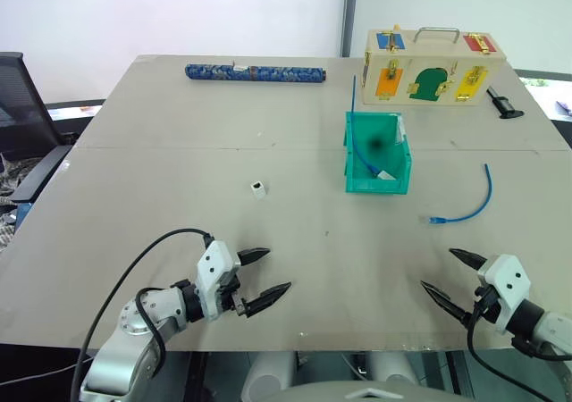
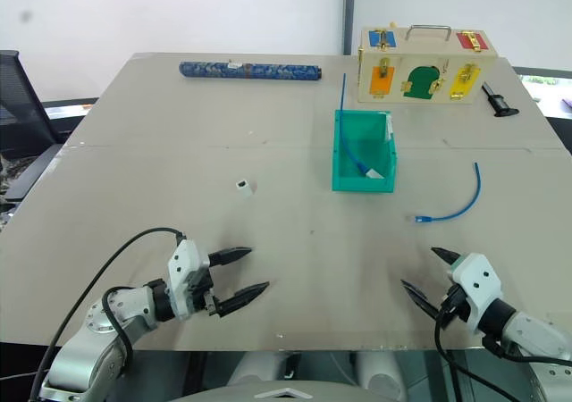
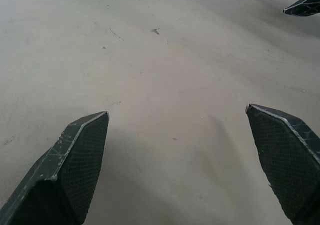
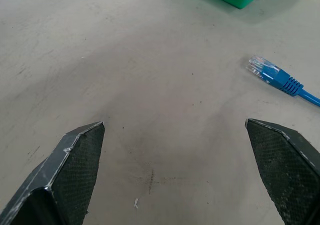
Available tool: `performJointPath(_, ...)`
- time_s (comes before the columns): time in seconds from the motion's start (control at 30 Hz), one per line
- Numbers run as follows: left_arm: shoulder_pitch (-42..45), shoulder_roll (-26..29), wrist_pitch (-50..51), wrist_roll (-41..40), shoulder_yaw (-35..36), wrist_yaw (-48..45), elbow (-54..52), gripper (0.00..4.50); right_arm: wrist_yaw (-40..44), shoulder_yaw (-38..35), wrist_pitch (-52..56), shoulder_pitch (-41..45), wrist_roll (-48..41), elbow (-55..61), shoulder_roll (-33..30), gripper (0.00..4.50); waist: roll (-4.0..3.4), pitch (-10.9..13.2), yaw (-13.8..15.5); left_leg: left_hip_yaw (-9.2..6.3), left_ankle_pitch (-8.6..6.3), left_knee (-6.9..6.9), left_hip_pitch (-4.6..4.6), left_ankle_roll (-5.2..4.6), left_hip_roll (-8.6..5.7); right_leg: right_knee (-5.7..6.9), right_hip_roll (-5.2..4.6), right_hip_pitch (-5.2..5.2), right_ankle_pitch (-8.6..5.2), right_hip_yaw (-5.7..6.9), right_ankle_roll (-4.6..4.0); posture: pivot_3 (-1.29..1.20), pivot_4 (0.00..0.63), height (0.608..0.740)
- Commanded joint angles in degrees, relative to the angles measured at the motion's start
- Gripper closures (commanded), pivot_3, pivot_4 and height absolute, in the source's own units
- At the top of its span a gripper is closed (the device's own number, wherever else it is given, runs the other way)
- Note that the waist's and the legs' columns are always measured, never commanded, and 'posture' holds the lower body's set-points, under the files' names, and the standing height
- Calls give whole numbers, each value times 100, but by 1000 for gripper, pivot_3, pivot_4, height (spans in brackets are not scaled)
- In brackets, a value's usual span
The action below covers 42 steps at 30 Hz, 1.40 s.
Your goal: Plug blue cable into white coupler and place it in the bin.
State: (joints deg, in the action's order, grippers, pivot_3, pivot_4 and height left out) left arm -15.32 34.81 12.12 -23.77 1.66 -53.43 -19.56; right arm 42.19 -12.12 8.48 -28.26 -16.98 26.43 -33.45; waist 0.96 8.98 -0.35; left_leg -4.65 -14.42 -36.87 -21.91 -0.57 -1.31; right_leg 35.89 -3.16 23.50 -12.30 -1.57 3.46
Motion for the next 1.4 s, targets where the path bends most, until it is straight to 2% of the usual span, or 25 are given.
performJointPath(0.03, 84, -21, -128, -137, 113, -35, -132, 0, -4, -181, 279, 142, -314, 271, -100, 57, 0, 0, 0, 0, 0, 0, 0, 0, 0, 0, 0, 0, 0, 0, 0, 0, 150, 738)
performJointPath(0.13, 320, 11, -173, -162, 13, -126, -376, 0, 31, -400, 1000, 454, -761, 686, -453, 57, -1, 0, 5, 1, 0, -4, 0, 0, 0, 0, 0, 0, 1, -1, 0, 0, 150, 738)
performJointPath(0.27, 654, 136, 15, -272, -177, -322, -720, 0, 450, -248, 1793, 893, -439, 879, -1701, 57, -4, 3, 6, 3, 0, -13, -2, 0, -1, 2, 1, -4, 1, 1, 0, 0, 150, 738)
performJointPath(0.37, 907, 270, 137, -317, -335, -493, -909, 0, 888, 73, 2007, 1737, -197, 310, -2564, 57, 2, -1, 17, 18, -2, -17, -3, -2, -1, -1, 5, -9, 1, 14, -1, 0, 150, 738)
performJointPath(0.47, 1069, 360, 223, -300, -454, -569, -976, 0, 1204, 503, 1870, 2687, 44, -467, -2880, 57, -1, 21, -21, 31, -3, -31, 0, -6, -3, -1, 2, -16, 2, 8, 1, 0, 150, 738)
performJointPath(0.53, 1140, 383, 292, -327, -497, -552, -1025, 0, 1470, 819, 1698, 3211, 208, -932, -2987, 667, 0, 26, -28, 32, -3, -30, 0, -6, -2, -1, 4, -15, 2, 8, 0, 0, 150, 738)
performJointPath(0.57, 1166, 381, 335, -354, -499, -530, -1049, 0, 1594, 977, 1605, 3420, 294, -1130, -2993, 766, 0, 27, -28, 31, -3, -29, -1, -6, -2, -1, 4, -15, 1, 9, 0, 0, 150, 738)
performJointPath(0.63, 1208, 388, 378, -365, -510, -523, -1079, 0, 1809, 1241, 1420, 3743, 418, -1443, -2963, 1671, -1, 30, -22, 29, -4, -26, -4, -7, -1, -2, 4, -14, 12, 11, -16, 0, 150, 738)
performJointPath(0.87, 1256, 400, 467, -399, -451, -442, -1186, 0, 2104, 2043, 1005, 4801, 994, -2540, -2537, 1671, -5, 36, -31, 34, -6, -31, -10, -10, -4, -6, -1, -11, 27, 8, -6, 0, 150, 738)
performJointPath(1.03, 1272, 417, 506, -400, -434, -385, -1224, 0, 2278, 2348, 837, 5204, 1256, -3096, -2262, 1671, -7, 37, -33, 33, -5, -31, -7, -10, -3, -2, 1, -12, 27, 9, -7, 0, 150, 738)
performJointPath(1.07, 1274, 416, 509, -400, -438, -372, -1231, 0, 2316, 2357, 843, 5237, 1259, -3160, -2222, 2251, -7, 37, -33, 33, -5, -31, -7, -10, -3, -3, 1, -12, 28, 9, -7, 0, 150, 738)
performJointPath(1.1, 1264, 418, 502, -401, -428, -361, -1237, 0, 2342, 2368, 831, 5253, 1282, -3198, -2191, 2348, -8, 37, -30, 33, -5, -31, -8, -10, -3, -3, 1, -12, 28, 9, -7, 0, 150, 738)
performJointPath(1.2, 1227, 411, 467, -398, -402, -325, -1234, 0, 2399, 2373, 821, 5245, 1331, -3206, -2148, 3964, -8, 37, -30, 33, -5, -31, -8, -10, -3, -3, 0, -12, 29, 8, -5, 0, 150, 738)
performJointPath(1.23, 1215, 408, 452, -393, -397, -322, -1225, 0, 2420, 2361, 840, 5229, 1328, -3164, -2149, 4349, -8, 37, -30, 33, -5, -31, -8, -10, -3, -3, 0, -12, 30, 8, -5, 0, 150, 738)
performJointPath(1.27, 1194, 406, 430, -384, -390, -322, -1207, 0, 2465, 2338, 906, 5196, 1282, -3059, -2156, 4482, -8, 37, -30, 34, -5, -31, -7, -10, -3, -3, -1, -12, 29, 7, -6, 0, 150, 738)
performJointPath(1.4, 1066, 402, 299, -303, -349, -332, -1100, 0, 2674, 2324, 1479, 4905, 912, -1925, -2192, 4482, -8, 37, -26, 30, -5, -31, -7, -10, -3, -2, 0, -12, 29, 9, -6, 0, 150, 738)
